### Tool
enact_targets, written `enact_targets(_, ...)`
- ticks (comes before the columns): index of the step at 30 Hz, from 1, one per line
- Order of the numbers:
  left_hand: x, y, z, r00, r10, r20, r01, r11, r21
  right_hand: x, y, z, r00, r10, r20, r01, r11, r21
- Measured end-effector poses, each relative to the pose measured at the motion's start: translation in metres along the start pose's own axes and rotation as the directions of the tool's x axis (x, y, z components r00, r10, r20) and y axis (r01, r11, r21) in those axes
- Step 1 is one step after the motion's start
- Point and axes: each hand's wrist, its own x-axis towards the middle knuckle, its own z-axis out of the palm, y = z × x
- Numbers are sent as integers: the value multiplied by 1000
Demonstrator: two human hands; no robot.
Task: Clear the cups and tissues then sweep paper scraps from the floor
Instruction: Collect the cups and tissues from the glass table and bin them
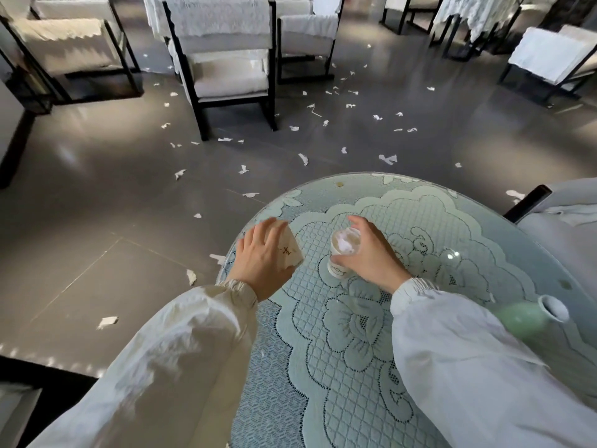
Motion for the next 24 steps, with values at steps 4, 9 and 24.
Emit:
enact_targets(4, -8, 0, -46, 994, -45, -102, 44, 999, -19, -1, -48, -11, 993, -114, 21, 116, 983, -140)
enact_targets(9, -68, -8, -111, 951, -197, -240, 205, 979, 8, -17, -109, -4, 952, -284, 115, 301, 938, -175)
enact_targets(24, -632, 81, -270, 72, -673, -736, 941, 291, -174, -374, -312, 301, 46, -643, 764, 945, 275, 175)
